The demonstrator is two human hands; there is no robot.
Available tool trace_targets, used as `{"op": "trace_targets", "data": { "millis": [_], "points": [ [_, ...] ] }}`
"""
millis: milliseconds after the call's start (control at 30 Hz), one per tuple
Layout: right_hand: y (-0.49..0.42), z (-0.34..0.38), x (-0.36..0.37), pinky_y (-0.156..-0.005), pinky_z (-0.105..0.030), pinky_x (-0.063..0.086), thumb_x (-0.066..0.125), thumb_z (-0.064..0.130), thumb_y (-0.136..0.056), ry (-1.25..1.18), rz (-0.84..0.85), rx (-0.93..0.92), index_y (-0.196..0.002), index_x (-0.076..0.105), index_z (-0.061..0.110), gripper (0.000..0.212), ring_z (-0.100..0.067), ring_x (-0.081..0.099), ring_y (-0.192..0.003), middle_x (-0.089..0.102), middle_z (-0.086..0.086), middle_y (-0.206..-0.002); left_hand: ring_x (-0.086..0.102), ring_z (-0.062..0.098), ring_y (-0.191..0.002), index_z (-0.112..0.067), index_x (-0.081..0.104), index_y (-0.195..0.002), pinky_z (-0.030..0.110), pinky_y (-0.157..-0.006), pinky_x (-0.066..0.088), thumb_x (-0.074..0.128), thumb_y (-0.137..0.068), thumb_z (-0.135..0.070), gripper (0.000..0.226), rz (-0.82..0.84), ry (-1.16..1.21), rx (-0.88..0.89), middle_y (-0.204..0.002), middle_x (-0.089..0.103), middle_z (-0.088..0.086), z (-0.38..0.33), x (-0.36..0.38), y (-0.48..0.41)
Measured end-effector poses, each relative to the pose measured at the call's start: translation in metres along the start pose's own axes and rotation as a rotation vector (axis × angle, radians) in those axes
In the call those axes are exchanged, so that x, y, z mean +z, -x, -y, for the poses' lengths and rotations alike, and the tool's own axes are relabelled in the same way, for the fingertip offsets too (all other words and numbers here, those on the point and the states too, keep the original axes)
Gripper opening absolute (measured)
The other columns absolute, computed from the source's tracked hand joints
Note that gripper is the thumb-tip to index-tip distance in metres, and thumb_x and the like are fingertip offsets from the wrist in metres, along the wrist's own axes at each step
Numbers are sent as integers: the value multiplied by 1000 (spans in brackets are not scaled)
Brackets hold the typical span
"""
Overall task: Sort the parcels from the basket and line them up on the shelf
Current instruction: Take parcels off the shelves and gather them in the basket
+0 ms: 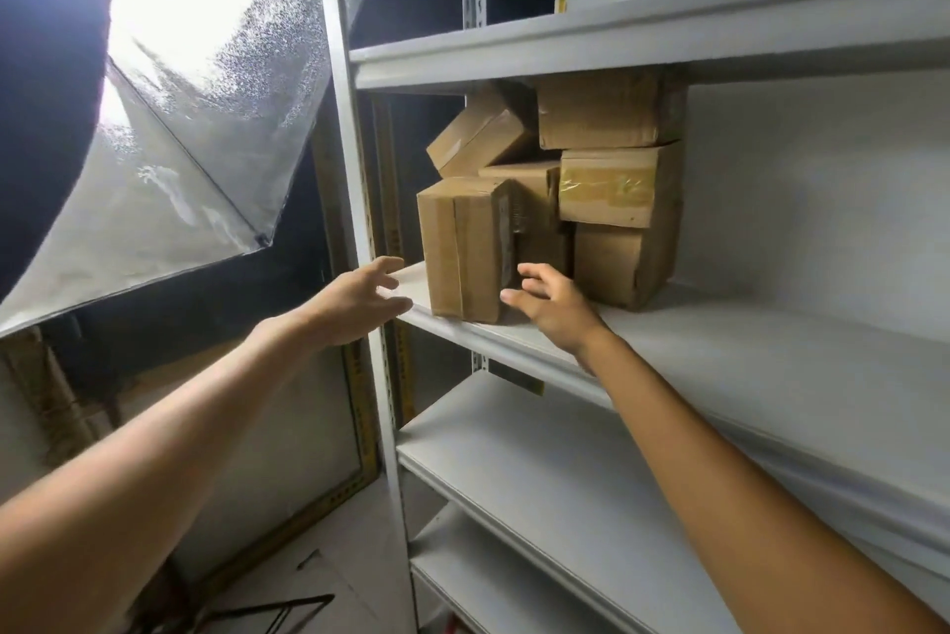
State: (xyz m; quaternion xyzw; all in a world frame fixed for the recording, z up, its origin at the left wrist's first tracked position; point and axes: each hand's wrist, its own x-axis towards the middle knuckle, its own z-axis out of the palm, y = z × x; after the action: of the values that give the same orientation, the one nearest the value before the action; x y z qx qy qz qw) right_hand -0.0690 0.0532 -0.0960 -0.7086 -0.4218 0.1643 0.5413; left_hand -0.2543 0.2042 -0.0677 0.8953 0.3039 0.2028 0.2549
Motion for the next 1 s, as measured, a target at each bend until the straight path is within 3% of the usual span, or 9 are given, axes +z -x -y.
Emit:
{"op": "trace_targets", "data": {
  "millis": [200, 400, 533, 600, 700, 800, 900, 1000],
  "points": [
    [-59, -3, 18, -95, -33, 43, 65, 27, -92, -7, -86, 54, -147, 34, 16, 64, -25, 45, -130, 41, -14, -148, 49, 24, -128, -20, 19, -150, 37, -102, 42, 56, -94, -30, 69, 39, 100, 43, -150, 37, 7, 21, 5, -70],
    [-98, -5, 33, -95, -23, 30, 70, 33, -87, -4, -216, 43, -152, 24, 17, 81, -18, 36, -137, 38, -3, -150, 51, 22, -125, -26, 25, -146, 40, -102, 41, 56, -90, -42, 66, 88, 252, 162, -145, 43, 1, 39, 19, -132],
    [-108, -22, 47, -82, -8, 37, 72, 29, -86, -76, -279, 47, -141, 42, 18, 64, -5, 47, -114, 51, 8, -121, 54, 18, -120, -28, 30, -143, 37, -97, 49, 64, -76, -60, 82, 120, 472, 237, -140, 48, -1, 50, 41, -155],
    [-112, -33, 51, -71, -2, 44, 72, 25, -86, -123, -293, 19, -135, 49, 17, 55, -8, 56, -109, 59, 5, -120, 54, 15, -120, -31, 29, -143, 30, -92, 51, 68, -70, -65, 90, 117, 542, 253, -140, 47, -4, 58, 52, -161],
    [-111, -41, 53, -71, -4, 47, 70, 18, -88, -163, -265, -12, -136, 48, 16, 53, -1, 59, -101, 61, 3, -121, 53, 15, -122, -32, 31, -143, 33, -94, 50, 68, -79, -53, 76, 82, 623, 266, -140, 47, -5, 62, 63, -163],
    [-103, -41, 50, -67, -1, 45, 67, 15, -90, -208, -263, 3, -128, 50, 19, 42, 7, 57, -90, 59, 12, -108, 55, 16, -121, -31, 36, -142, 33, -94, 51, 66, -83, -45, 68, 64, 663, 300, -138, 51, -5, 54, 65, -154],
    [-85, -39, 45, -65, -1, 45, 66, 19, -91, -227, -242, 13, -121, 51, 23, 34, -2, 58, -103, 61, 11, -110, 62, 10, -109, -31, 40, -141, 30, -88, 55, 65, -80, -50, 69, 72, 639, 327, -132, 57, -6, 44, 61, -137],
    [-61, -36, 37, -77, -12, 48, 67, 28, -90, -218, -268, -22, -125, 51, 33, 38, -4, 55, -113, 60, 14, -118, 66, 5, -99, -32, 42, -140, 23, -78, 57, 65, -77, -53, 71, 73, 620, 360, -125, 61, -6, 27, 56, -116]
  ]
}}
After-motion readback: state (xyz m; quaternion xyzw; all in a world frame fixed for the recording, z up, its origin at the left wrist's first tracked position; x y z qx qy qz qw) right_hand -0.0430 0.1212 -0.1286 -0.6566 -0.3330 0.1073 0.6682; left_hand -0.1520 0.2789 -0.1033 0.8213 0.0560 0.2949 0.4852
